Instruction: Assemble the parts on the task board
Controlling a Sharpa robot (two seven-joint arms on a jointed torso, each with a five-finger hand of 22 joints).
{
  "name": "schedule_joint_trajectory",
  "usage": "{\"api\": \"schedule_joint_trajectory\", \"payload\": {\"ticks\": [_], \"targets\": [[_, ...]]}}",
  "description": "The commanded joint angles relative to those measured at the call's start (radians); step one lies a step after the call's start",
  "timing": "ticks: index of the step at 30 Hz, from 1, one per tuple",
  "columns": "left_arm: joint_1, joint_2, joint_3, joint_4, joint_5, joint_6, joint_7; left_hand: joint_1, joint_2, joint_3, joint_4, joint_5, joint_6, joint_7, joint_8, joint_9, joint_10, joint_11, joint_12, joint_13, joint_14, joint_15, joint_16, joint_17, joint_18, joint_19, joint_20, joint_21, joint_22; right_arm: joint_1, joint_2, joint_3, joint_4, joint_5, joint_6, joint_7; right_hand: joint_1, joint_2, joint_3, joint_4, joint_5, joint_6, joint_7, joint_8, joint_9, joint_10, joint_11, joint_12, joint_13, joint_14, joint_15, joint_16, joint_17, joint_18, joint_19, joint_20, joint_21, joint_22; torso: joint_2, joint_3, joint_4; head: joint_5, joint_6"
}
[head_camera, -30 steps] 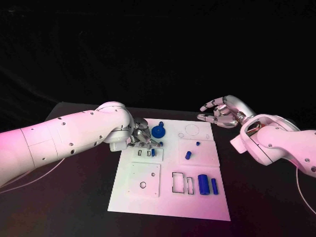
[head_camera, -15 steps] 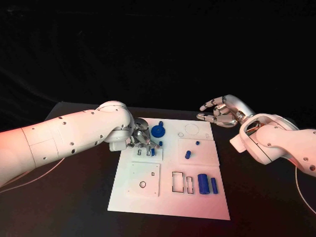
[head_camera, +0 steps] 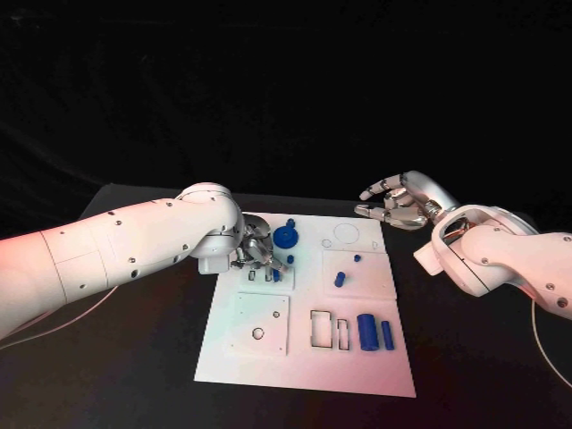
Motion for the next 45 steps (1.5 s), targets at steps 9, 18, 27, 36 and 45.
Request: {"api": "schedule_joint_trajectory", "payload": {"ticks": [9, 18, 27, 36, 45], "targets": [[0.0, 0.003, 0.0, -0.003, 0.026, 0.029, -0.002, 0.116, -0.002, 0.14, 0.002, 0.004, -0.005, -0.01, -0.013, 0.01, -0.01, -0.008, -0.004, -0.005, 0.062, -0.012, 0.009, 0.117, -0.012, -0.003, -0.003, 0.014, 0.01, -0.001, 0.002, 0.0, -0.002, -0.005, 0.009, 0.002, -0.002, 0.007, 0.004, 0.0, 0.011, 0.008, -0.002, 0.007, -0.002, -0.001, -0.008, 0.002, -0.001, 0.076, -0.01, -0.007, 0.142, 0.006, 0.011, -0.005, -0.006, 0.139, 0.001, 0.0, -0.0004, 0.0, -0.002], [0.0, 0.002, 0.0, -0.006, 0.07, 0.026, -0.002, 0.153, -0.091, 0.474, -0.034, 0.0, -0.014, -0.013, 0.015, 0.07, 0.001, -0.01, -0.012, -0.009, 0.064, -0.015, 0.012, 0.122, -0.011, -0.008, -0.007, 0.025, 0.019, -0.003, 0.004, 0.0, -0.004, -0.005, 0.01, 0.001, -0.002, 0.008, 0.005, -0.001, 0.018, 0.008, -0.002, 0.008, -0.002, -0.003, -0.008, 0.0, -0.003, 0.076, -0.01, -0.008, 0.142, 0.006, 0.01, -0.005, -0.007, 0.138, 0.0, 0.0008, -0.0003, 0.001, -0.002], [-0.001, -0.017, 0.0, -0.001, 0.099, 0.006, 0.0, 0.113, -0.116, 0.643, -0.12, -0.007, -0.029, -0.012, 0.058, 0.14, 0.02, -0.011, 0.005, 0.008, 0.06, -0.015, 0.007, 0.112, -0.016, -0.004, -0.004, 0.041, 0.043, -0.003, 0.004, -0.001, -0.004, -0.005, 0.009, 0.002, -0.002, 0.008, 0.005, -0.001, 0.019, 0.008, -0.002, 0.008, -0.002, -0.003, -0.008, 0.0, -0.003, 0.075, -0.01, -0.008, 0.14, 0.006, 0.009, -0.006, -0.009, 0.137, 0.0, 0.0012, 0.0011, 0.002, 0.004], [-0.003, -0.076, 0.001, 0.064, 0.106, -0.121, 0.006, 0.075, -0.132, 0.704, -0.16, -0.004, -0.023, -0.019, 0.078, 0.173, 0.047, -0.018, 0.043, 0.044, 0.067, -0.021, 0.017, 0.127, -0.018, 0.003, -0.008, 0.053, 0.06, -0.003, 0.001, -0.001, -0.003, -0.003, 0.006, 0.004, -0.003, 0.007, 0.005, 0.0, 0.021, 0.008, -0.002, 0.008, -0.002, -0.003, -0.008, 0.0, -0.003, 0.075, -0.01, -0.009, 0.139, 0.007, 0.009, -0.006, -0.009, 0.137, 0.001, 0.0013, 0.0021, 0.002, 0.008], [-0.019, -0.124, 0.0, 0.138, 0.036, -0.266, 0.019, 0.031, -0.184, 0.8, -0.206, 0.01, -0.001, -0.029, 0.097, 0.203, 0.086, -0.029, 0.08, 0.078, 0.074, -0.032, 0.029, 0.145, -0.03, 0.048, -0.019, 0.092, 0.128, -0.004, -0.004, -0.001, -0.002, -0.002, 0.004, 0.007, -0.003, 0.007, 0.005, 0.0, 0.021, 0.008, -0.002, 0.008, -0.002, -0.003, -0.008, 0.0, -0.003, 0.075, -0.01, -0.009, 0.139, 0.007, 0.009, -0.006, -0.009, 0.137, 0.0, 0.0001, 0.0031, 0.001, 0.005]]}}
